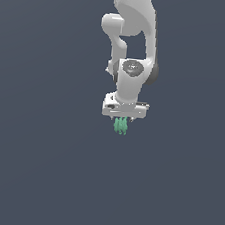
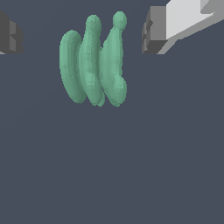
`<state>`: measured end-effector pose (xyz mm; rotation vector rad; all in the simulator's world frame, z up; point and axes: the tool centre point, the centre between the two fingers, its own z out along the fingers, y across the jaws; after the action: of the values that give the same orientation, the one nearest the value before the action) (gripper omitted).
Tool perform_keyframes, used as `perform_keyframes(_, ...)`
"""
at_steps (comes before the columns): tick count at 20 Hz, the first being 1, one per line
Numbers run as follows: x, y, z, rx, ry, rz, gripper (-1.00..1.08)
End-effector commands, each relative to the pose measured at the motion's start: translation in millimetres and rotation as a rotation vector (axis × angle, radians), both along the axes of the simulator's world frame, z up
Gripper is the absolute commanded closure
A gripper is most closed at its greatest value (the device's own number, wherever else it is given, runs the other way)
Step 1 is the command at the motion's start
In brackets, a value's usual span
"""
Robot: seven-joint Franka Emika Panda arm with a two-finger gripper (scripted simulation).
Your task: Pick up the object and move it to a goal position.
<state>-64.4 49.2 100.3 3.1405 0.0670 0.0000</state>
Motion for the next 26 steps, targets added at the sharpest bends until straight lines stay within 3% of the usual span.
perform_keyframes(1,-1,0,-9,0.0,0.001,0.0,-0.92)
perform_keyframes(12,-1,1,-43,0.0,0.0,0.001,-0.92)
perform_keyframes(13,-1,1,-43,0.0,0.0,0.001,1.08)
perform_keyframes(26,-1,3,-40,0.0,-0.001,0.0,1.08)
